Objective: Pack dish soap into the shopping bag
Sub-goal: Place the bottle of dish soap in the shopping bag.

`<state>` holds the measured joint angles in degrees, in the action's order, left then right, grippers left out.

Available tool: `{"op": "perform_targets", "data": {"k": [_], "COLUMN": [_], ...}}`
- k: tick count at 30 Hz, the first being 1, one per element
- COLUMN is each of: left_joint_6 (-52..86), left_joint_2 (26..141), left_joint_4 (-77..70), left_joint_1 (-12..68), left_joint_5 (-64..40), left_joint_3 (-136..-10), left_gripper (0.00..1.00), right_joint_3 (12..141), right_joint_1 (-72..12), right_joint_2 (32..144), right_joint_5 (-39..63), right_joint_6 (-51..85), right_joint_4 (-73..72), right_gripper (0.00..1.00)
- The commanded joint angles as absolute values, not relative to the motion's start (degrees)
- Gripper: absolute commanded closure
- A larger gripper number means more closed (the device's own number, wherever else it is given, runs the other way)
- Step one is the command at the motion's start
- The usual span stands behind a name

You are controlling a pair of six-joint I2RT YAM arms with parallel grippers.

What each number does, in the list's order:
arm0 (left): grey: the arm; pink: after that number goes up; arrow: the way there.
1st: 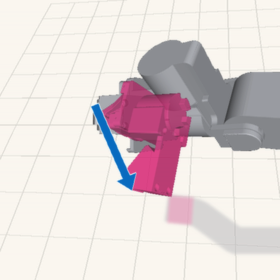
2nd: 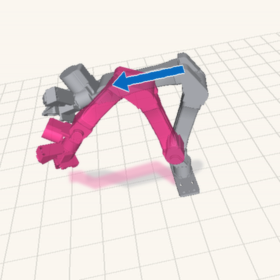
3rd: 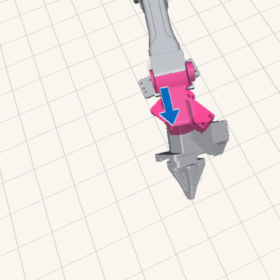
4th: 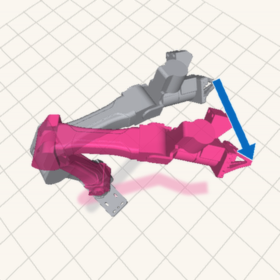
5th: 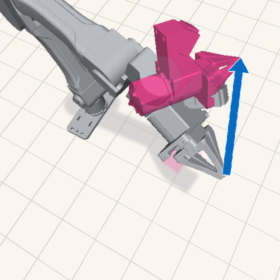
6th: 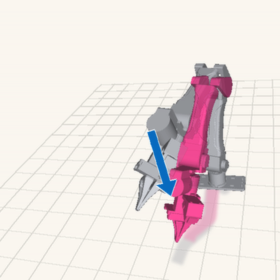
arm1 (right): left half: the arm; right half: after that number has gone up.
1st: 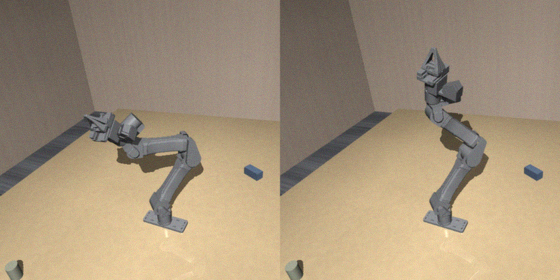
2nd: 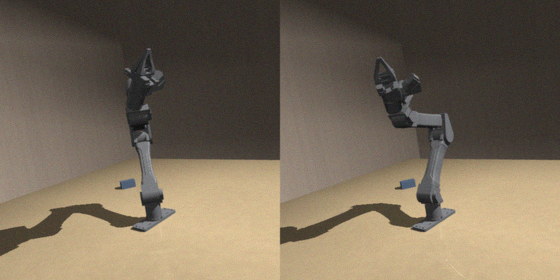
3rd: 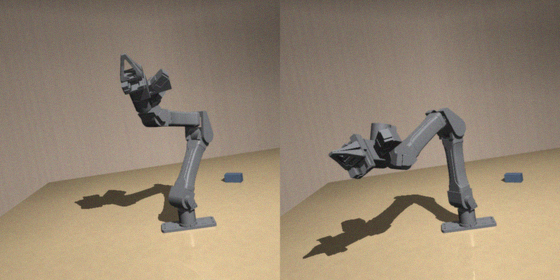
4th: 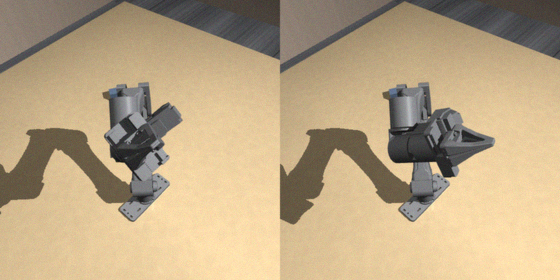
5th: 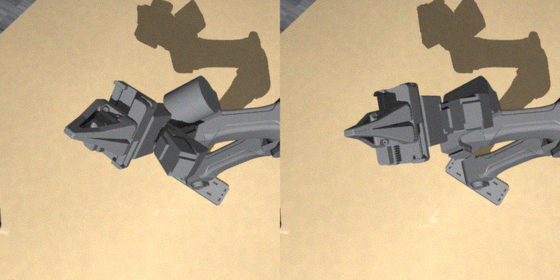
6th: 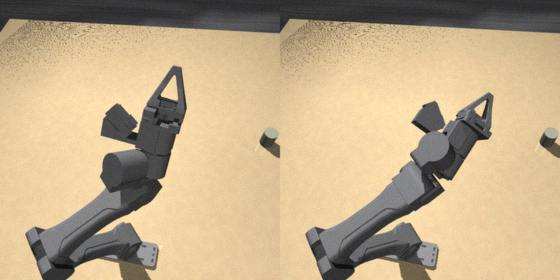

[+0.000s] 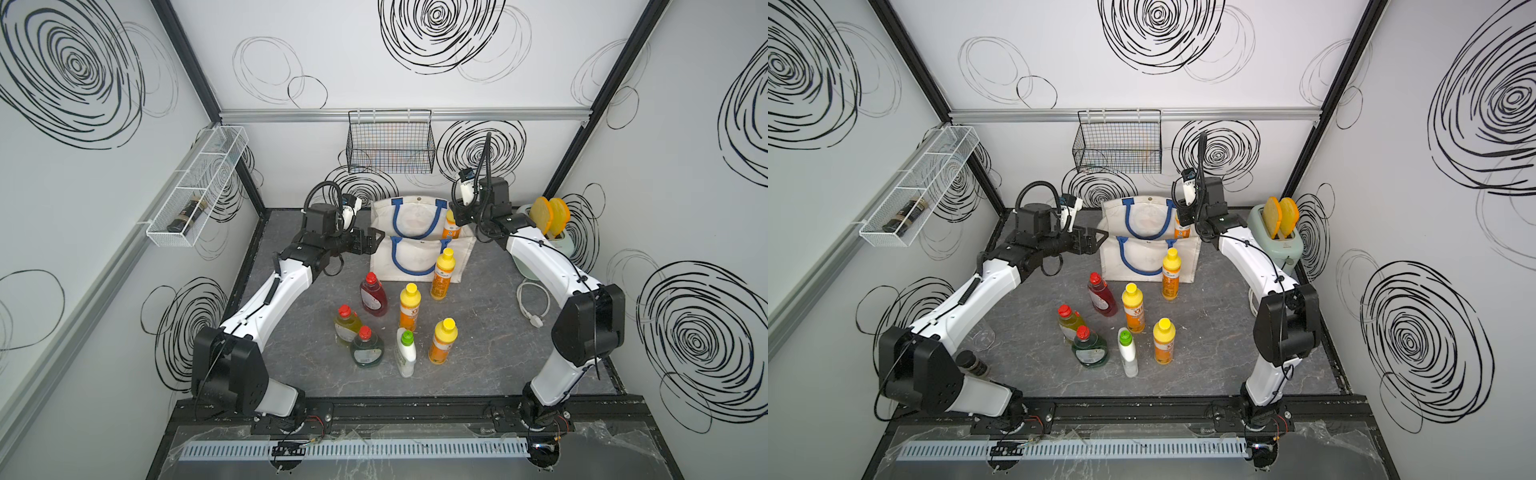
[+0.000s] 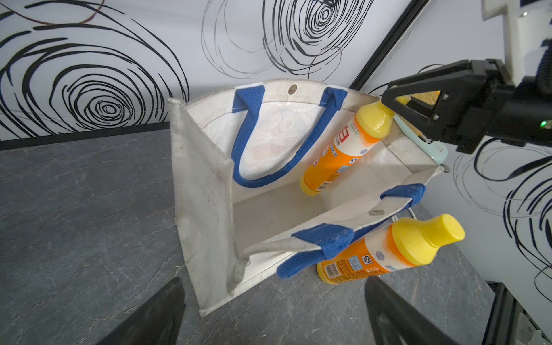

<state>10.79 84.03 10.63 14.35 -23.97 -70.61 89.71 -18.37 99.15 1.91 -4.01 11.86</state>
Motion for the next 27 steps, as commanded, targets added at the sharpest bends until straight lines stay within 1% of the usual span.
{"op": "perform_targets", "data": {"k": [1, 20, 24, 27], "left_joint_6": [10.95, 11.24, 11.25, 11.17], "left_joint_2": [84.64, 85.15, 85.19, 85.08], "left_joint_4": [9.05, 8.95, 8.94, 9.13], "left_joint_1": [14.38, 14.57, 14.59, 14.59], "left_joint_5": [-24.35, -24.78, -24.87, -24.79], "left_joint_3": [-71.19, -71.19, -71.25, -71.32], "left_gripper": [0.04, 0.04, 0.04, 0.04], "right_joint_3": [90.33, 85.57, 85.10, 84.91], "right_joint_1": [-18.66, -18.90, -18.89, -18.90], "right_joint_2": [96.31, 98.91, 99.23, 99.02], "right_joint_5": [0.46, 0.00, -0.15, -0.38], "right_joint_6": [-5.53, -4.42, -4.29, -4.22], "right_joint_4": [3.98, 1.63, 1.76, 2.14], "right_gripper": [1.00, 1.00, 0.88, 0.85]}}
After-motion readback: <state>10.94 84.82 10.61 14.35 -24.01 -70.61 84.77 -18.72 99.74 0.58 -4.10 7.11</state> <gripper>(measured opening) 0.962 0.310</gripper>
